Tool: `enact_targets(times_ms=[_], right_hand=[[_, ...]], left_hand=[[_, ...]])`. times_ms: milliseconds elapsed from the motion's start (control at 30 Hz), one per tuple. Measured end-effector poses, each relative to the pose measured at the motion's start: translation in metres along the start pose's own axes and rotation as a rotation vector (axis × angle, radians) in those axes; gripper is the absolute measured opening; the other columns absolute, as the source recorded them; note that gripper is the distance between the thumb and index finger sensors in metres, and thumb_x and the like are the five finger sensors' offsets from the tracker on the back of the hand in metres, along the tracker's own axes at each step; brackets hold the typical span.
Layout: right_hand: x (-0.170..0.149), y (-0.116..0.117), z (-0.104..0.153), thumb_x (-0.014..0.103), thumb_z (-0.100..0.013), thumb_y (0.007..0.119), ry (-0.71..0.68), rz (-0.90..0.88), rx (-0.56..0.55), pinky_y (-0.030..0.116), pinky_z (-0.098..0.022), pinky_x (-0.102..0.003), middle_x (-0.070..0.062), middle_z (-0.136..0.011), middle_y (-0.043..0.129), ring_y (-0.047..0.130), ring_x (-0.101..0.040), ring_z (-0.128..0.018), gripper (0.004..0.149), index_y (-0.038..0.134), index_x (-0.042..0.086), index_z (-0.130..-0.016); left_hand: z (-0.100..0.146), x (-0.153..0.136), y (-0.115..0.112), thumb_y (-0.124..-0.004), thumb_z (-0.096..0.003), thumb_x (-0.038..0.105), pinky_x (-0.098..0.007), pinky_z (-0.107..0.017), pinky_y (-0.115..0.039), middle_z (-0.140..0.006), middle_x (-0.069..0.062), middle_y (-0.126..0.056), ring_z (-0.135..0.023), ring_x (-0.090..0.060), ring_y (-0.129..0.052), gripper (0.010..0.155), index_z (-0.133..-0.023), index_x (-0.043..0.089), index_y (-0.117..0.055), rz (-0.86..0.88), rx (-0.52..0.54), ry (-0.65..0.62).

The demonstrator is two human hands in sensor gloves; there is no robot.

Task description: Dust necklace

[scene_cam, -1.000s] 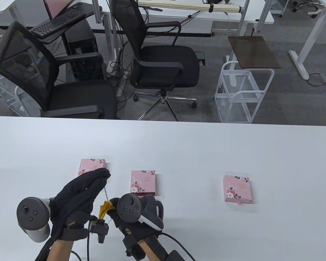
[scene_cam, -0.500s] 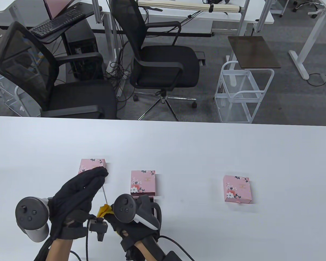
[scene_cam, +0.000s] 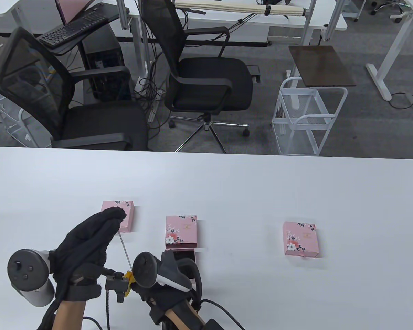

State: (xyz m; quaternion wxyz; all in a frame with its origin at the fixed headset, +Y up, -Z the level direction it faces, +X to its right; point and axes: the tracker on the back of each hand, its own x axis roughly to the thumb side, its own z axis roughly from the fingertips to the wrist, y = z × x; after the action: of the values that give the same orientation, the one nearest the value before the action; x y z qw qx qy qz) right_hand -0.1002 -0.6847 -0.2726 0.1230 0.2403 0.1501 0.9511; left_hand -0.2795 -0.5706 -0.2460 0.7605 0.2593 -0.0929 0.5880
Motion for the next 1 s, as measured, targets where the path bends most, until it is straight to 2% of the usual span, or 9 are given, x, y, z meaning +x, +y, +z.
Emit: enact_targets(times_ms=[367, 567, 700, 800, 1000], right_hand=[[0.002, 0.008, -0.003, 0.036, -0.062, 0.084, 0.009, 0.034, 0.074, 0.078, -0.05, -0.051, -0.015, -0.07, 0.097, 0.094, -0.037, -0.053, 0.039, 0.084, 0.009, -0.089], [-0.014, -0.012, 0.002, 0.036, -0.062, 0.084, 0.056, -0.001, 0.053, 0.078, -0.05, -0.051, -0.015, -0.071, 0.097, 0.094, -0.036, -0.054, 0.038, 0.084, 0.009, -0.089], [-0.044, -0.041, 0.013, 0.036, -0.062, 0.083, 0.141, -0.052, -0.076, 0.078, -0.05, -0.051, -0.014, -0.072, 0.097, 0.094, -0.036, -0.054, 0.039, 0.083, 0.01, -0.09], [-0.074, -0.053, 0.023, 0.036, -0.062, 0.083, 0.233, -0.09, -0.167, 0.077, -0.051, -0.051, -0.014, -0.072, 0.096, 0.094, -0.036, -0.055, 0.039, 0.083, 0.01, -0.091], [-0.137, -0.046, 0.041, 0.036, -0.062, 0.083, 0.416, -0.033, -0.221, 0.077, -0.051, -0.052, -0.015, -0.074, 0.096, 0.094, -0.037, -0.056, 0.039, 0.082, 0.01, -0.092]], left_hand=[[-0.001, -0.002, 0.012, -0.091, -0.0522, 0.045, -0.042, -0.055, -0.085, -0.084, 0.002, -0.103, -0.076, -0.018, -0.098, 0.034, -0.084, 0.032, -0.094, 0.027, 0.044, 0.01], [-0.001, -0.001, 0.013, -0.091, -0.052, 0.045, -0.042, -0.055, -0.084, -0.084, 0.002, -0.103, -0.076, -0.019, -0.098, 0.034, -0.083, 0.032, -0.094, 0.027, 0.039, 0.011], [-0.002, -0.002, 0.012, -0.091, -0.052, 0.045, -0.042, -0.055, -0.084, -0.084, 0.001, -0.103, -0.076, -0.019, -0.098, 0.034, -0.084, 0.032, -0.094, 0.029, 0.025, 0.018], [-0.002, -0.002, 0.007, -0.091, -0.0521, 0.045, -0.042, -0.055, -0.084, -0.084, 0.002, -0.103, -0.076, -0.019, -0.098, 0.034, -0.084, 0.032, -0.094, 0.03, 0.006, 0.017], [-0.001, 0.001, -0.005, -0.091, -0.052, 0.045, -0.042, -0.055, -0.084, -0.084, 0.002, -0.103, -0.076, -0.019, -0.098, 0.034, -0.083, 0.032, -0.094, 0.018, -0.037, 0.006]])
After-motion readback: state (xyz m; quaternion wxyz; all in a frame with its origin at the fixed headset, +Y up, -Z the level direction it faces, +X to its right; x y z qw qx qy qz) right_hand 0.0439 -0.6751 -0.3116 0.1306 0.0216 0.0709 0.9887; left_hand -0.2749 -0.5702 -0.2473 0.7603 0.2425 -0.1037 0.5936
